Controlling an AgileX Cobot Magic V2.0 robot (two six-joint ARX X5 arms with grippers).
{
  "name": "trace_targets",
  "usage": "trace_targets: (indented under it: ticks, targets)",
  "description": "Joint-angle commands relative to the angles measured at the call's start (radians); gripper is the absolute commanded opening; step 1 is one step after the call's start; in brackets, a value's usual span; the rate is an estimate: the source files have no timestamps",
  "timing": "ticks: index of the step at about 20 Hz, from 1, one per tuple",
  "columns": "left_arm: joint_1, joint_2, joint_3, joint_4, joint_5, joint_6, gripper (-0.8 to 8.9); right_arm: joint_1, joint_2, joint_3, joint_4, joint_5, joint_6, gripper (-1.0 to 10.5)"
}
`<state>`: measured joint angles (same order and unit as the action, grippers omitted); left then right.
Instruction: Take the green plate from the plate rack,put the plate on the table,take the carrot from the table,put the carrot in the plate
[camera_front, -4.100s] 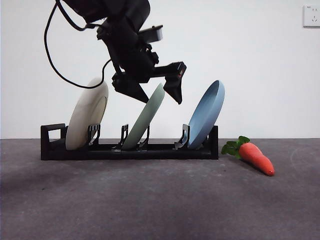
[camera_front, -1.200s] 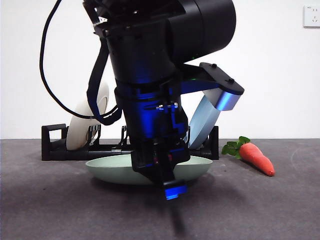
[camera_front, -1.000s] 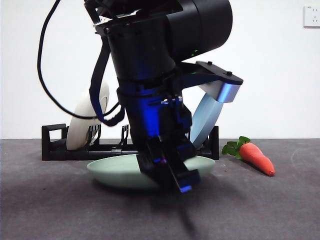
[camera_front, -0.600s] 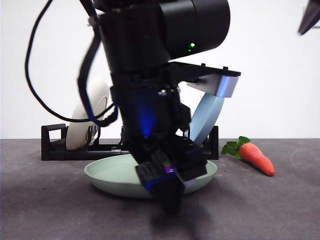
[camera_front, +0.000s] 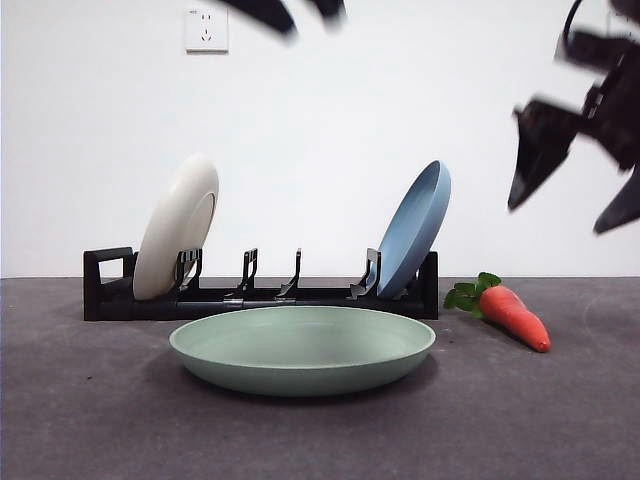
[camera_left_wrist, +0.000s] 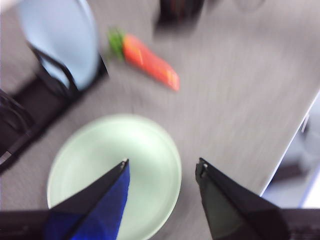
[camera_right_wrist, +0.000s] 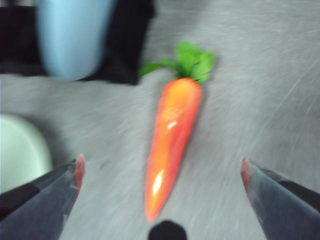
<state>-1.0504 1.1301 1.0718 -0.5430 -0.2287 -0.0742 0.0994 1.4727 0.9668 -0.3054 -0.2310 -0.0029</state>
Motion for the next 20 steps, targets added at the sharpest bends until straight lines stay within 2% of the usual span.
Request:
trace_targets:
  ticks: [1, 3, 5, 9, 11, 13, 15, 17, 18, 20]
  targets:
    - [-0.004, -0.093, -0.003, 0.002, 0.001, -0.086, 2.29, 0.007, 0.101, 0.002, 0.095, 0.005, 0.011, 6.6]
    - [-0.004, -0.153, -0.003, -0.001, 0.001, -0.097, 2.29, 0.015, 0.180, 0.002, 0.173, 0.007, 0.010, 6.6]
    - [-0.004, -0.190, -0.003, -0.014, 0.001, -0.116, 2.29, 0.031, 0.244, 0.002, 0.241, 0.056, 0.009, 6.6]
    - [-0.004, -0.204, -0.003, -0.084, 0.001, -0.144, 2.29, 0.062, 0.337, 0.002, 0.341, 0.085, 0.005, 6.5]
    - [-0.004, -0.204, -0.003, -0.099, 0.002, -0.144, 2.29, 0.084, 0.373, 0.002, 0.372, 0.135, 0.005, 5.8]
    - [-0.009, -0.204, -0.003, -0.104, 0.000, -0.145, 2.29, 0.096, 0.399, 0.002, 0.384, 0.143, 0.005, 5.5]
    - [-0.010, -0.204, -0.003, -0.108, -0.003, -0.148, 2.29, 0.106, 0.411, 0.002, 0.387, 0.167, 0.006, 3.8]
    - [-0.010, -0.204, -0.003, -0.118, -0.004, -0.148, 2.29, 0.107, 0.411, 0.002, 0.387, 0.166, 0.007, 0.6]
    - [-0.010, -0.204, -0.003, -0.122, -0.004, -0.148, 2.29, 0.106, 0.412, 0.002, 0.386, 0.162, 0.013, -0.2]
    - [-0.010, -0.204, -0.003, -0.126, -0.005, -0.151, 2.29, 0.106, 0.410, 0.002, 0.386, 0.163, 0.024, -0.2]
